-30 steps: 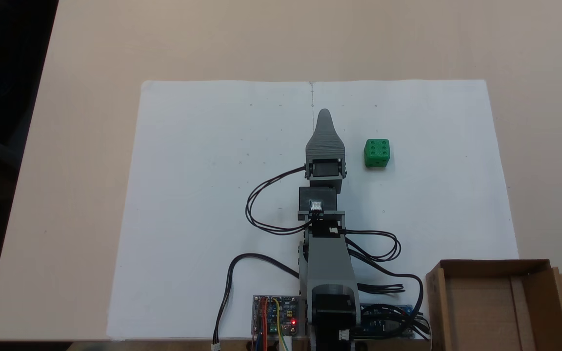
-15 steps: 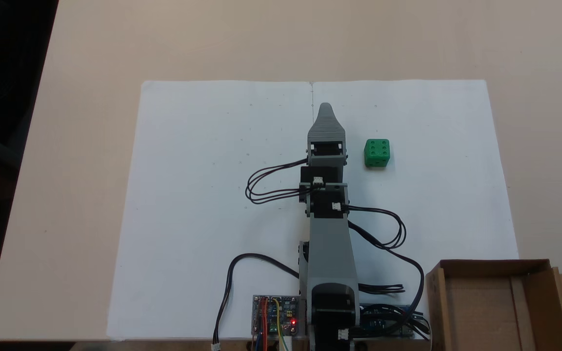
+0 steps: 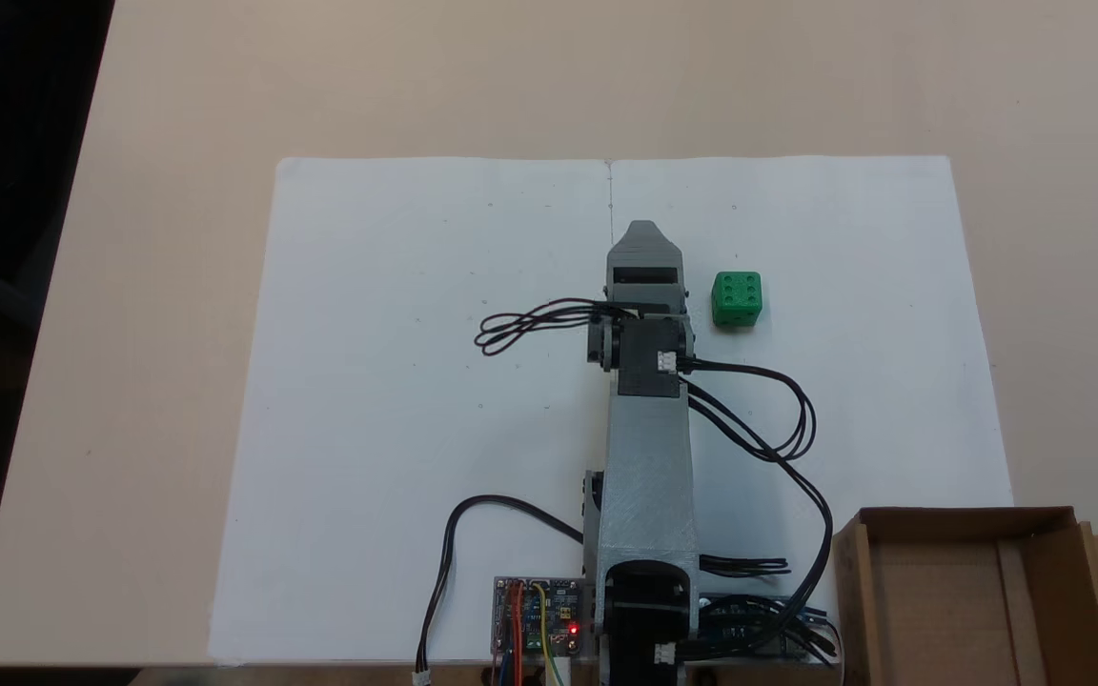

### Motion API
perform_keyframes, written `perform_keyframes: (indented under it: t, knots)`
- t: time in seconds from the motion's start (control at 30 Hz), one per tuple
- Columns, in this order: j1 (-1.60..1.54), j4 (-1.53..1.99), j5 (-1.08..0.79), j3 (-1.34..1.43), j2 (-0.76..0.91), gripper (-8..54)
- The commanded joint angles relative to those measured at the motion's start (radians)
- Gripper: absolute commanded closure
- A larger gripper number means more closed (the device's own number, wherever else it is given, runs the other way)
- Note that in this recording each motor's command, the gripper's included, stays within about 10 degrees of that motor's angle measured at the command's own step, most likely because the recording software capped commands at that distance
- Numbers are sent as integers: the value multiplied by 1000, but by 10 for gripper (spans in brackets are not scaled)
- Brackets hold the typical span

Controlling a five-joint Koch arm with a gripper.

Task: Grasp a green dice and put it in the bin.

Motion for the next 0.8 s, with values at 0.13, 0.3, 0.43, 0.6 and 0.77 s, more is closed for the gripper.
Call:
perform_keyframes:
  t: [0.13,0.3,0.43,0.6,0.77]
  knots:
    - [98,190,-54,-222,-163,39]
    - [166,199,-97,-334,-299,39]
    - [198,216,-201,-391,-414,39]
    - [250,245,-311,-417,-480,37]
    - [291,275,-391,-425,-512,37]
